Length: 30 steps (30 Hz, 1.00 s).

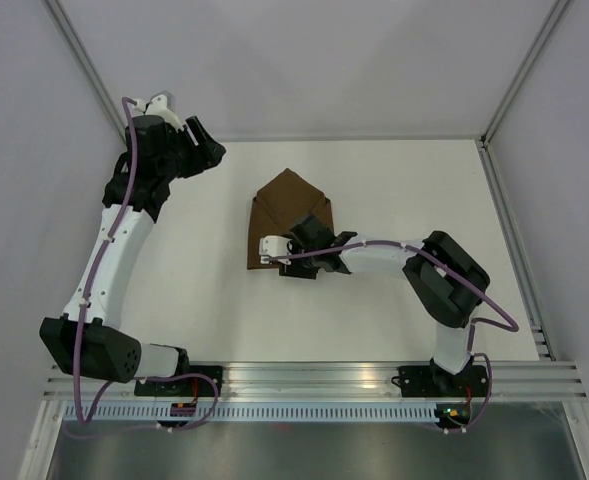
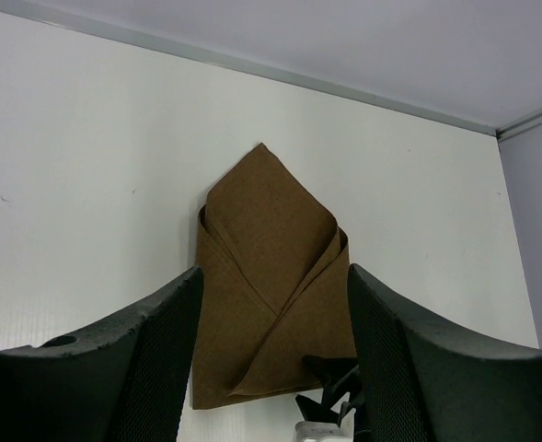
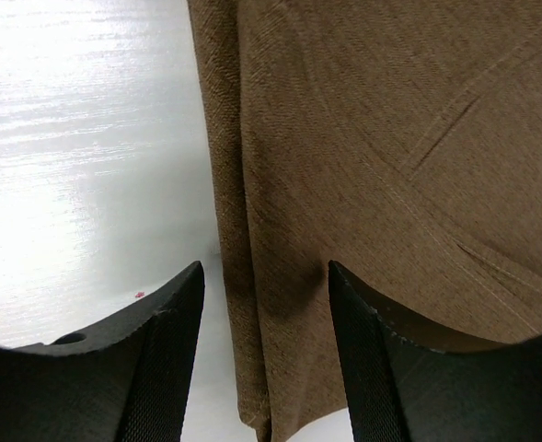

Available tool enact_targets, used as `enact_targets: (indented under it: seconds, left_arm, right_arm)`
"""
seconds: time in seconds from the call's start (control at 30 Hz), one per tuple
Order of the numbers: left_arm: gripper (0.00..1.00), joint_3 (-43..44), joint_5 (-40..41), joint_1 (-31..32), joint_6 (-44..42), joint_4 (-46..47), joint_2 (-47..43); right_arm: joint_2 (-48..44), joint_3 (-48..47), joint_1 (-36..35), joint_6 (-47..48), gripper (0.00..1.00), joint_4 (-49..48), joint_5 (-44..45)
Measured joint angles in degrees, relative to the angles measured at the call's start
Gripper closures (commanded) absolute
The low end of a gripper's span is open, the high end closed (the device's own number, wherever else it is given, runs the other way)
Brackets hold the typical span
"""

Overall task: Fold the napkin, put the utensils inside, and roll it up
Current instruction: Roll the napkin at the center of the board.

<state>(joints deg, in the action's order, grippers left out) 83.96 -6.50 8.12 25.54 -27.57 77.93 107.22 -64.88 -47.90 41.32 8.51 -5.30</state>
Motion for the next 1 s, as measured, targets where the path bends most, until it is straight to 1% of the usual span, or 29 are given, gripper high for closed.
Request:
enact_targets:
  seconds: [0.23, 0.47, 0.6, 0.63, 0.83, 1.0]
  left_arm:
    - [0.31, -1.7, -1.4, 0.0, -0.9, -0.3, -0.8]
    - [0.31, -3.1, -3.2, 0.0, -2.1, -0.7, -2.4]
    - [0.31, -4.8, -4.2, 0.0, -2.5, -0.7, -3.4]
    - [0.31, -5.3, -4.5, 0.0, -2.6, -0.7, -3.6]
    - [0.31, -8.3, -5.9, 0.4, -2.6, -0.6, -3.9]
    - [0.30, -11.4, -6.6, 0.9, -2.6, 0.2, -5.7]
  right_arm:
    - [1.5, -0.6, 0.6, 1.6, 0.42, -0.5, -2.1]
    - [3.3, -3.7, 2.8, 3.0, 0.49, 3.1, -6.3]
    - [3.9, -4.8, 3.1, 3.7, 0.55, 5.1, -7.8]
    - [4.1, -5.2, 3.1, 3.8, 0.59, 5.7, -8.0]
    - [6.1, -8.9, 3.1, 4.0, 0.71, 10.2, -9.5]
    - [7.4, -11.5, 3.1, 4.0, 0.78, 13.4, -9.6]
